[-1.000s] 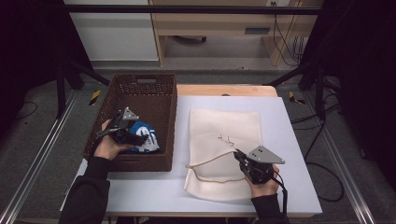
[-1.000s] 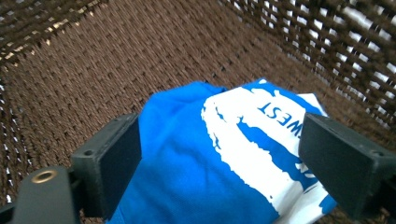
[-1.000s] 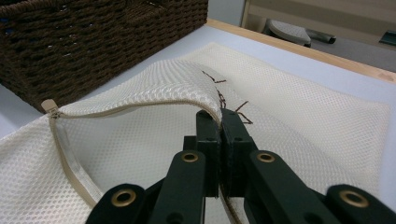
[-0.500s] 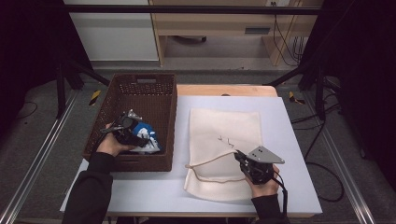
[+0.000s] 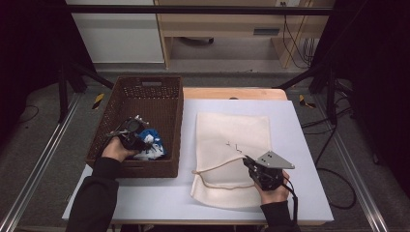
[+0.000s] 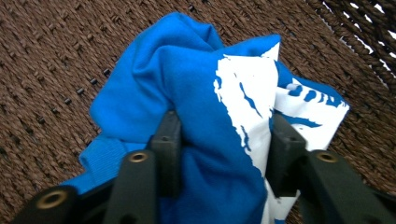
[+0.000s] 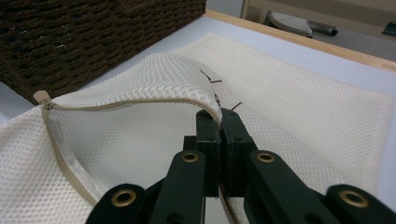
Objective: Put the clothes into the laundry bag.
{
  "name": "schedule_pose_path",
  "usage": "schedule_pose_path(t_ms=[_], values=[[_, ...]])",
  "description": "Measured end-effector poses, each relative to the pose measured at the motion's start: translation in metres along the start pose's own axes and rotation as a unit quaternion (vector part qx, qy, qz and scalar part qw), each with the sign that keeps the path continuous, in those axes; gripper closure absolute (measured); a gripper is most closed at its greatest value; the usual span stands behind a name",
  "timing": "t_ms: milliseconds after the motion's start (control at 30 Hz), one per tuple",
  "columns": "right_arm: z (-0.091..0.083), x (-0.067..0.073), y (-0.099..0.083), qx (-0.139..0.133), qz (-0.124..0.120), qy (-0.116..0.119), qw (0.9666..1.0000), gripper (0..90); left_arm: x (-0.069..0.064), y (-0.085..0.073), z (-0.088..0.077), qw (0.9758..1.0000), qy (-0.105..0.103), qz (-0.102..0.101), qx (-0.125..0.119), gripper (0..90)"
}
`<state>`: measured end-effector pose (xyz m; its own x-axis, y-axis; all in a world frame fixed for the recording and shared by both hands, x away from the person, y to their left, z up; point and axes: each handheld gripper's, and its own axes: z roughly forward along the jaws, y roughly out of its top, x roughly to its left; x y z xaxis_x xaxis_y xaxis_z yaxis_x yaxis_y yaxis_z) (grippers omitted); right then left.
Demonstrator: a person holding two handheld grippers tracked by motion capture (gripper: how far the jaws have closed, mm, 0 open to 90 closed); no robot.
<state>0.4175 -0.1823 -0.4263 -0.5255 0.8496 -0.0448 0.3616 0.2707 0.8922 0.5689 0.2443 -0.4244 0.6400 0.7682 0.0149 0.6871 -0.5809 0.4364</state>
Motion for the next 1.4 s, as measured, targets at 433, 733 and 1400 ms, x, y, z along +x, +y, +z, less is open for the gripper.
schedule_pose_path(t_ms=[433, 733, 1400], values=[[0.000, -0.002, 0.000, 0.001, 0.004, 0.001, 1.0000, 87.7, -0.002, -0.002, -0.018, 0.9957, 0.039, -0.018, -0.082, 60.4], [-0.001, -0.002, 0.000, 0.000, 0.006, 0.001, 1.0000, 87.8, -0.005, -0.010, -0.037, 0.9793, 0.085, -0.024, -0.182, 60.2], [-0.001, -0.003, 0.000, -0.001, 0.009, 0.002, 1.0000, 87.8, -0.004, -0.014, -0.070, 0.9455, 0.099, -0.052, -0.306, 60.1]])
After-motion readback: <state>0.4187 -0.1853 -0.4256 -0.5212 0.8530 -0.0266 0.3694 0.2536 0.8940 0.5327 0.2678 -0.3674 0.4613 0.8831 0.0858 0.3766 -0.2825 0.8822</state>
